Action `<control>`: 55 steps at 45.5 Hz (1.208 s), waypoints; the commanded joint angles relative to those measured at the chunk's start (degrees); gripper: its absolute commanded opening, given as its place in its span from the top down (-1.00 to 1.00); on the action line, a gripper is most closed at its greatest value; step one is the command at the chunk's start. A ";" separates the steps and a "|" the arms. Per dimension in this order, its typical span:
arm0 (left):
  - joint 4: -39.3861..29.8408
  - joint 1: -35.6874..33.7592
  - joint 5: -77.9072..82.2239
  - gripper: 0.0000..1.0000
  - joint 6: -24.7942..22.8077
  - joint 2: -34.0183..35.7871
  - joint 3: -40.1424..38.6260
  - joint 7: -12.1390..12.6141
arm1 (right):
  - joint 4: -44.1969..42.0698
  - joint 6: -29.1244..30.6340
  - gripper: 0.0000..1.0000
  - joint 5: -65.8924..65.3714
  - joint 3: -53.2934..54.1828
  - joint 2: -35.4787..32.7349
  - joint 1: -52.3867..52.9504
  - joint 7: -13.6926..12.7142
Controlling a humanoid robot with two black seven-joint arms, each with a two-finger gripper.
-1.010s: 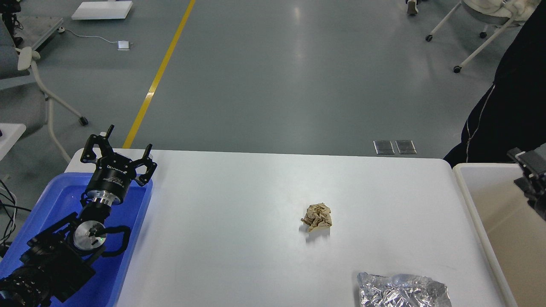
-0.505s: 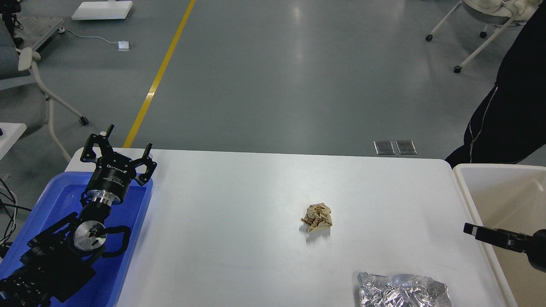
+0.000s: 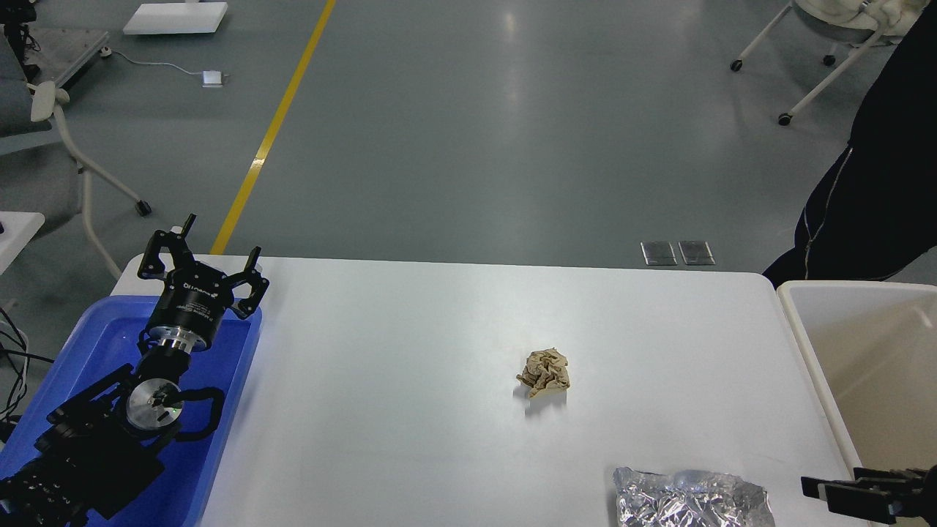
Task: Tidy desktop
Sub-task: 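Lower the right gripper beside the silver foil wrapper, then close the right gripper on the silver foil wrapper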
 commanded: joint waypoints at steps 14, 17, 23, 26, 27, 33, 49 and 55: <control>0.00 0.00 0.03 -1.00 0.00 0.00 0.00 -0.01 | 0.72 -1.05 -0.96 3.85 -1.61 5.23 -2.43 -0.61; 0.00 0.00 0.03 -1.00 0.00 0.00 0.00 -0.01 | -0.69 -2.11 -0.95 3.85 -1.69 6.11 -3.31 -0.61; 0.00 0.00 -0.06 -1.00 0.00 0.00 0.00 -0.01 | -2.28 -2.64 -0.89 4.11 -1.61 7.78 -4.02 -0.61; 0.00 0.00 0.03 -1.00 0.00 0.00 0.00 -0.01 | -3.15 -2.73 -0.87 4.20 -1.61 9.01 -4.10 -0.61; 0.00 0.00 0.03 -1.00 0.00 0.00 0.09 -0.01 | -3.59 -2.73 -0.87 4.20 -1.61 9.45 -4.11 -0.61; 0.00 0.00 0.03 -1.00 0.00 0.00 0.00 -0.01 | -7.02 -3.25 -0.82 5.34 -1.61 12.43 -4.63 -0.52; 0.00 0.00 -0.06 -1.00 0.00 0.00 0.00 -0.01 | -10.36 -6.24 -0.67 7.36 -1.87 15.34 -5.86 -0.34; 0.00 0.00 0.03 -1.00 0.00 0.00 0.00 -0.01 | -10.71 -7.12 -0.58 7.19 -1.87 15.51 -7.18 -0.34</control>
